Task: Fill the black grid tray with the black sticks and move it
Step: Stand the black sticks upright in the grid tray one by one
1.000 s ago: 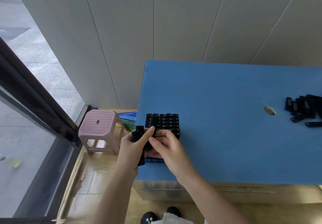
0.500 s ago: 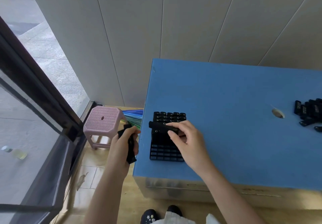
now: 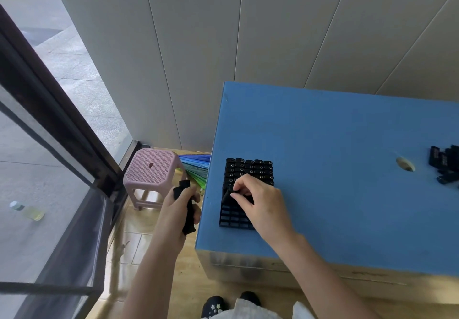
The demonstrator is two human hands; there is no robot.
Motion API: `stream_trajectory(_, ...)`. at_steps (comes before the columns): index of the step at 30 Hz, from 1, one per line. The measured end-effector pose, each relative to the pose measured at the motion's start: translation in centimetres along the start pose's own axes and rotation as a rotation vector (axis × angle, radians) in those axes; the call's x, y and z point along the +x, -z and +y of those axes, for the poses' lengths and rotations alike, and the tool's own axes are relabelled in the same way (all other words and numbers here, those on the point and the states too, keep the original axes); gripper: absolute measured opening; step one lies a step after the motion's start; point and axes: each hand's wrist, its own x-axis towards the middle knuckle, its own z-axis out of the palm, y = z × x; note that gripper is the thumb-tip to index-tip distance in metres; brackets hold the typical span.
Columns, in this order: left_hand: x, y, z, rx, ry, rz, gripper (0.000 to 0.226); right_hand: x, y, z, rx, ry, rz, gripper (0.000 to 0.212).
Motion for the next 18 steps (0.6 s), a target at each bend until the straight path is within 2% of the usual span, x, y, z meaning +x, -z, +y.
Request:
stream_trajectory(3,0.1,0.1,-0.1,0.005,0.003,-0.016,0.009,-0.1,-0.3,0.2,-0.056,0.038,-0.013,0.02)
stream_trajectory(11,-0.4,-0.7,0.3,-0.02,0.014,-0.022,0.018,0.3,-0.4,0.0,-0.19,0.118,-0.032,0.011)
stream_trajectory(15,-0.7,-1.1,0.7,-0.059,-0.004,-0.063,0.024,-0.2,-0.7,-0.4,-0.23,0.089,-0.027,0.015)
stream_trajectory(18,-0.8,-1.2,0.8,-0.081,-0.036,-0.121,0.025,-1.0,-0.5,-1.2,-0.115,0.0,-0.004,0.016)
